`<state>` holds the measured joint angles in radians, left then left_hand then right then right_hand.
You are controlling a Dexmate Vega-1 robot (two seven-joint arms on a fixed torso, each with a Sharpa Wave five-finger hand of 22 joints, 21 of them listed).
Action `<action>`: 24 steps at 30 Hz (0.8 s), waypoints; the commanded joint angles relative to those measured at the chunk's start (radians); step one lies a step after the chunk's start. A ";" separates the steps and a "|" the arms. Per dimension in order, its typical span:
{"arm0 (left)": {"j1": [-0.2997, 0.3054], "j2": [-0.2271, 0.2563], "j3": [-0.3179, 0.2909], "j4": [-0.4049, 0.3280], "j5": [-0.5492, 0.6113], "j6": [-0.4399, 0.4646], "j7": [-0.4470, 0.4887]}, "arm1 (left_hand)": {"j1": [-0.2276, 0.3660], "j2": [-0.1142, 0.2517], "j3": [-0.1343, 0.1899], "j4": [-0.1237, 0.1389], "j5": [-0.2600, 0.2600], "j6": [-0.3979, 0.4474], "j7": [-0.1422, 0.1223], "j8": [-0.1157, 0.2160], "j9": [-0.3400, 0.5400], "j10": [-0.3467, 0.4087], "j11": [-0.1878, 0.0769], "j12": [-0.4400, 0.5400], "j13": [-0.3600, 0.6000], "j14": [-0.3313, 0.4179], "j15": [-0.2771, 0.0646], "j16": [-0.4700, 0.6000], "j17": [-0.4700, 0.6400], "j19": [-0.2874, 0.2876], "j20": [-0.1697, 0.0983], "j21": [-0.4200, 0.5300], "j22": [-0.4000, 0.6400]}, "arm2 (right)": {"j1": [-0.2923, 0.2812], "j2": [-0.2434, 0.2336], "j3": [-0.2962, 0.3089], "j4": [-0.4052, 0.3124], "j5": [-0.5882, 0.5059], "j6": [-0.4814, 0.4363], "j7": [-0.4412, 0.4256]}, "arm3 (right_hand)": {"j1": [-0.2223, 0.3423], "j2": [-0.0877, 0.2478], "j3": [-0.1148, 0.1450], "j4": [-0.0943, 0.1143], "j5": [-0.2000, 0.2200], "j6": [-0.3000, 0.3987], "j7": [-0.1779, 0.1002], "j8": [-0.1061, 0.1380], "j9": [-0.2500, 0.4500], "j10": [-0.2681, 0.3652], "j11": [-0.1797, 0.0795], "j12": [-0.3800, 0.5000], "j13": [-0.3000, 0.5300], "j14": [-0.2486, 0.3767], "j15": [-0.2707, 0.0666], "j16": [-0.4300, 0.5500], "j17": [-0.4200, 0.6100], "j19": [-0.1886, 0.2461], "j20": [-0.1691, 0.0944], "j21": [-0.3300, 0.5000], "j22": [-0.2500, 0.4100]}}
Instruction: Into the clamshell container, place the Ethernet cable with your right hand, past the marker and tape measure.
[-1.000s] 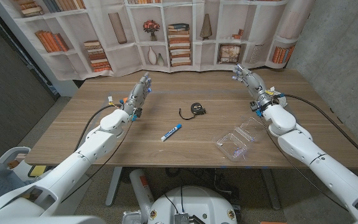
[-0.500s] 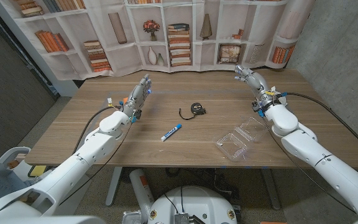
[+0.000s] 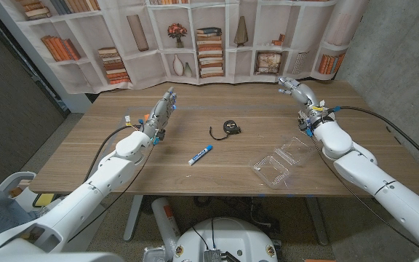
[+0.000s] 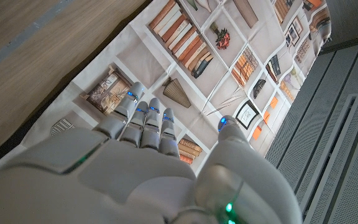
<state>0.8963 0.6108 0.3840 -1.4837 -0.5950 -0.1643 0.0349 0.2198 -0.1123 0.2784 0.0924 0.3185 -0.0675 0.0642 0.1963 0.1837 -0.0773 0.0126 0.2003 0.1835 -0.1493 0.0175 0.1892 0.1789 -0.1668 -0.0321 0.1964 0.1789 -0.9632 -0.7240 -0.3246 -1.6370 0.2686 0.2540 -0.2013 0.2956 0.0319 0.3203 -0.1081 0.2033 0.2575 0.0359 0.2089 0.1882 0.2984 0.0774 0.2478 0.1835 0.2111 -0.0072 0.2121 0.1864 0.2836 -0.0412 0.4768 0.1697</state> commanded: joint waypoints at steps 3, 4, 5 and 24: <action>0.012 0.007 -0.004 -0.020 0.006 -0.001 0.011 | 0.014 0.001 -0.002 -0.004 0.005 0.000 0.001 0.005 0.002 0.002 -0.003 0.008 0.004 0.003 0.004 0.002 0.003 -0.034 0.003 0.006 0.004 | -0.016 -0.028 0.015 -0.033 -0.051 -0.045 -0.042 | 0.029 0.001 0.009 -0.015 0.005 0.008 -0.003 0.005 0.004 0.009 -0.002 0.006 0.005 0.010 -0.001 -0.003 -0.002 0.013 -0.030 -0.006 0.004; 0.013 0.009 -0.003 -0.022 0.010 -0.001 0.013 | 0.014 0.001 -0.003 -0.004 0.005 0.000 0.001 0.005 0.002 0.002 -0.003 0.008 0.004 0.003 0.004 0.002 0.003 -0.034 0.003 0.006 0.004 | -0.017 -0.029 0.016 -0.034 -0.054 -0.046 -0.045 | 0.032 0.001 0.010 -0.016 0.006 0.008 -0.003 0.005 0.004 0.009 0.000 0.006 0.005 0.011 -0.002 -0.004 -0.002 0.013 -0.030 -0.007 0.004; 0.013 0.008 -0.005 -0.020 0.005 -0.004 0.008 | 0.014 0.001 -0.003 -0.004 0.005 0.000 0.000 0.005 0.002 0.002 -0.001 0.008 0.004 0.002 0.004 0.002 0.003 -0.034 0.003 0.006 0.004 | -0.018 -0.030 0.016 -0.034 -0.060 -0.045 -0.048 | 0.035 0.001 0.011 -0.018 0.006 0.008 -0.004 0.005 0.004 0.010 0.000 0.006 0.005 0.012 -0.002 -0.004 -0.002 0.014 -0.030 -0.008 0.004; 0.036 0.022 -0.011 -0.072 0.019 0.004 0.036 | 0.017 0.003 -0.007 -0.005 0.007 0.004 0.001 0.005 0.002 0.005 -0.005 0.008 0.004 0.004 0.003 0.002 0.003 -0.035 0.004 0.006 0.004 | -0.047 -0.080 0.049 -0.092 -0.107 -0.120 -0.083 | 0.062 0.002 0.019 -0.033 0.007 0.021 -0.012 0.005 0.004 0.023 -0.005 0.007 0.005 0.019 -0.008 -0.007 -0.003 0.023 -0.032 -0.018 0.004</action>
<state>0.9196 0.6237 0.3773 -1.5242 -0.5856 -0.1665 0.0538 0.2231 -0.1089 0.2741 0.0882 0.3185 -0.0677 0.0642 0.1963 0.1836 -0.0737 0.0089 0.2003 0.1835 -0.1494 0.0175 0.1891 0.1789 -0.1668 -0.0321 0.1964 0.1789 -0.9921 -0.7775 -0.2983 -1.6976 0.1773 0.1721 -0.2680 0.3481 0.0345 0.3395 -0.1354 0.2034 0.2700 0.0232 0.2089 0.1882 0.3132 0.0701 0.2477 0.1835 0.2221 -0.0107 0.2054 0.1813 0.2958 -0.0429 0.4622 0.1697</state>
